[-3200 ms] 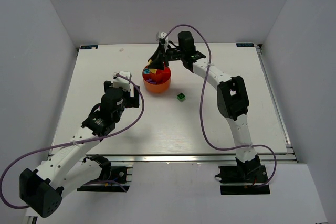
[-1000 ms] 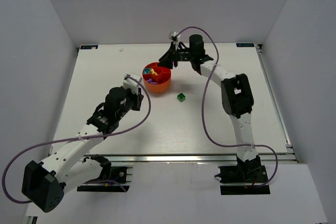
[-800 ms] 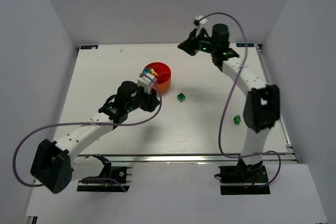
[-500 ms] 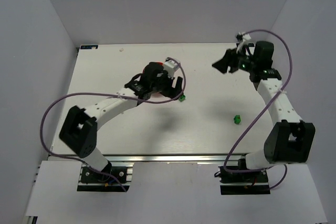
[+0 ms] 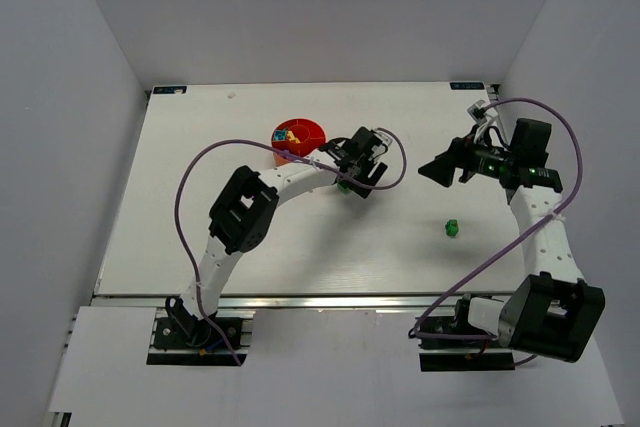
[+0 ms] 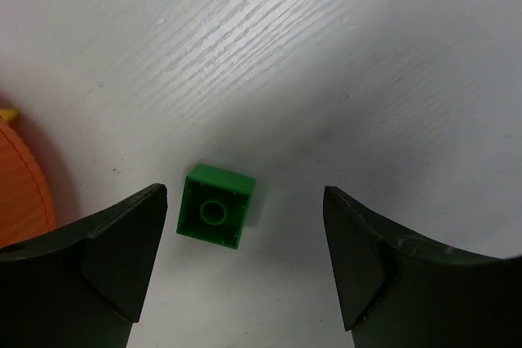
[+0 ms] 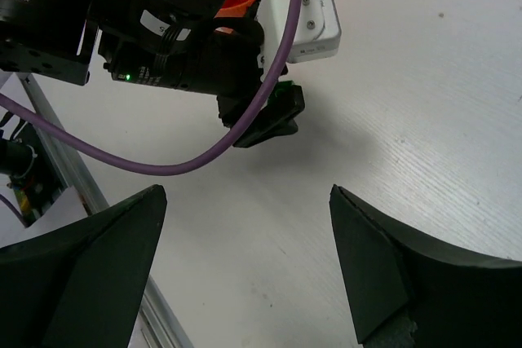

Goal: Sort the legos into containers by color

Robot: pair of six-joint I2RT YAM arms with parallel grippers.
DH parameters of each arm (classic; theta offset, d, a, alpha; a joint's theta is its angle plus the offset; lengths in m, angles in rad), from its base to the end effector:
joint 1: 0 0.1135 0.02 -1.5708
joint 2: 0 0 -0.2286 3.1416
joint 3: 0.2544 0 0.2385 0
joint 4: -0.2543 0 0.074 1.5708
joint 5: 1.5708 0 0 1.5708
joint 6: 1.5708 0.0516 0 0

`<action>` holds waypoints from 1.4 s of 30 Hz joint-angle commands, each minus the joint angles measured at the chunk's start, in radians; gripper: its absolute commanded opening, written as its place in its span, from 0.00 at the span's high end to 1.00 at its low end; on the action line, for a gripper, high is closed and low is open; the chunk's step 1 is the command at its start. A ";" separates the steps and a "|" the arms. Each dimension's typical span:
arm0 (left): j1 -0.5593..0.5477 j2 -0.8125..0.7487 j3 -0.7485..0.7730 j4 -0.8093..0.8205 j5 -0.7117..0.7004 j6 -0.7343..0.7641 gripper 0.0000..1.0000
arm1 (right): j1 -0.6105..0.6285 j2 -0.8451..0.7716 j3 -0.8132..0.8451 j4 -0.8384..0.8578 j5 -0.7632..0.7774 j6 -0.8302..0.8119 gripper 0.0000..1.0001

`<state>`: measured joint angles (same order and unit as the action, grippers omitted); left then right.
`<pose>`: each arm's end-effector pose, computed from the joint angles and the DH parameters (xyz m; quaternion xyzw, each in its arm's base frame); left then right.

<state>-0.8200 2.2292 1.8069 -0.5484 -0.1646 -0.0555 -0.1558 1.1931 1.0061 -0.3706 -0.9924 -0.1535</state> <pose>0.3238 -0.3346 0.1514 0.3326 0.8924 -0.0538 0.3001 0.2639 0.0023 0.2880 -0.2301 0.7692 0.3456 0.4858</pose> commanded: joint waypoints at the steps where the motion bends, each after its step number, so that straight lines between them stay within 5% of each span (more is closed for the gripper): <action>1: -0.005 -0.005 0.062 -0.085 -0.116 0.039 0.13 | -0.050 0.034 0.035 -0.079 -0.078 -0.060 0.14; 7: -0.005 0.038 0.060 -0.076 -0.131 0.054 0.17 | -0.099 0.019 0.016 -0.073 -0.104 -0.075 0.15; 20: 0.004 0.044 0.058 -0.039 -0.053 0.085 0.42 | -0.146 0.019 -0.001 -0.068 -0.158 -0.075 0.18; 24: 0.013 0.044 0.060 -0.024 -0.033 0.091 0.57 | -0.152 0.016 -0.006 -0.070 -0.173 -0.075 0.19; 28: 0.013 0.017 0.051 0.008 -0.016 0.102 0.85 | -0.156 0.019 -0.011 -0.070 -0.184 -0.075 0.21; 34: 0.034 -0.237 -0.191 0.352 -0.033 0.118 0.90 | -0.160 0.017 -0.017 -0.071 -0.192 -0.083 0.22; 42: 0.108 -0.212 -0.063 0.312 -0.087 0.126 0.97 | -0.160 0.025 -0.024 -0.067 -0.195 -0.090 0.23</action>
<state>-0.7391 2.0647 1.7000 -0.2646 -0.2291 0.0628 -0.3130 1.2304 0.9878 -0.4438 -1.1591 -0.2222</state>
